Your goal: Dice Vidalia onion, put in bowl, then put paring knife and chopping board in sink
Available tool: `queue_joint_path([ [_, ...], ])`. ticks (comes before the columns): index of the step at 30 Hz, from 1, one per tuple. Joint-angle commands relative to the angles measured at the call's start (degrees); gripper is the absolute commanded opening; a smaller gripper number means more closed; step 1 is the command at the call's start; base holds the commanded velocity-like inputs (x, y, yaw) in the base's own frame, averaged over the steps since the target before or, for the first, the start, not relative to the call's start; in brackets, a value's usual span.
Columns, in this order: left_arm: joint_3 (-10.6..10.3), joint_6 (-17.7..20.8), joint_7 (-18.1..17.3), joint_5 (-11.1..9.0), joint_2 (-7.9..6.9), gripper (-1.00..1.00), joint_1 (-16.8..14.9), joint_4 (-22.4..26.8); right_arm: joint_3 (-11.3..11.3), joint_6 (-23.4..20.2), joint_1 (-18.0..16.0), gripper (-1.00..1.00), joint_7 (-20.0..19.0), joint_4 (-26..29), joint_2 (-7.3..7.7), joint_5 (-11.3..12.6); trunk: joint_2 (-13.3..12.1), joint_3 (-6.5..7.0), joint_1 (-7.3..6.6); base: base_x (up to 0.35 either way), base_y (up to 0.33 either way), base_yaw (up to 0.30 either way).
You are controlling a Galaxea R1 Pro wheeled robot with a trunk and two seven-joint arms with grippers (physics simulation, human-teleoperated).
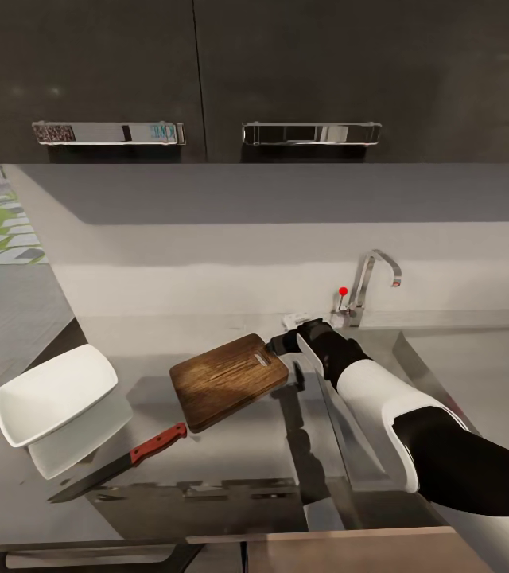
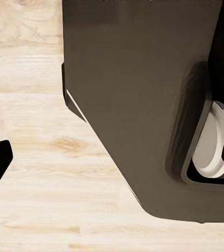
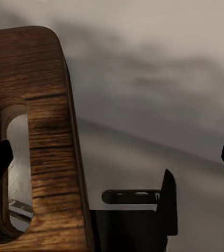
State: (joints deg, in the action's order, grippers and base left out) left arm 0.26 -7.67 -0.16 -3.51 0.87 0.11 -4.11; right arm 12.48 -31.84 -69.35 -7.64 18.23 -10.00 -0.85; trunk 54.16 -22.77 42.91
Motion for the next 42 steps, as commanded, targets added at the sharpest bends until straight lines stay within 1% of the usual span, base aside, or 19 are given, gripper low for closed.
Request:
queue_joint_path([
  [1,0.0,-0.3,0.0,-0.4,0.01,1.0,-0.1,-0.1,0.1,-0.3,0.0,1.0,-0.6,0.1,0.0,-0.1,0.0,-0.05,0.01,0.0,0.0,0.0],
  [4,0.0,-0.3,0.0,-0.4,0.01,1.0,0.0,-0.1,0.2,-0.3,0.0,1.0,-1.2,0.1,0.0,-0.2,0.0,-0.05,0.01,0.0,0.0,0.0],
  [25,0.0,-0.3,0.0,-0.4,-0.01,1.0,-0.1,-0.1,0.1,0.4,0.0,1.0,-1.5,0.0,0.0,-0.2,0.0,-0.07,0.01,0.0,0.0,0.0],
  [35,0.0,-0.4,0.0,-0.4,-0.07,1.0,-0.1,-0.1,0.2,0.4,0.0,1.0,-1.5,-0.2,0.0,-0.2,0.0,-0.83,0.01,0.0,0.0,0.0],
  [37,0.0,-0.4,0.0,-0.4,-0.07,1.0,-0.1,-0.1,0.4,0.4,0.0,1.0,-1.5,-0.3,0.0,-0.2,0.0,-1.02,0.01,0.0,0.0,0.0],
  [42,0.0,-0.4,0.0,-0.4,-0.08,1.0,0.0,-0.1,2.0,0.4,0.0,1.0,-1.5,-0.8,0.0,-0.2,0.0,-1.48,0.01,0.0,0.0,0.0],
])
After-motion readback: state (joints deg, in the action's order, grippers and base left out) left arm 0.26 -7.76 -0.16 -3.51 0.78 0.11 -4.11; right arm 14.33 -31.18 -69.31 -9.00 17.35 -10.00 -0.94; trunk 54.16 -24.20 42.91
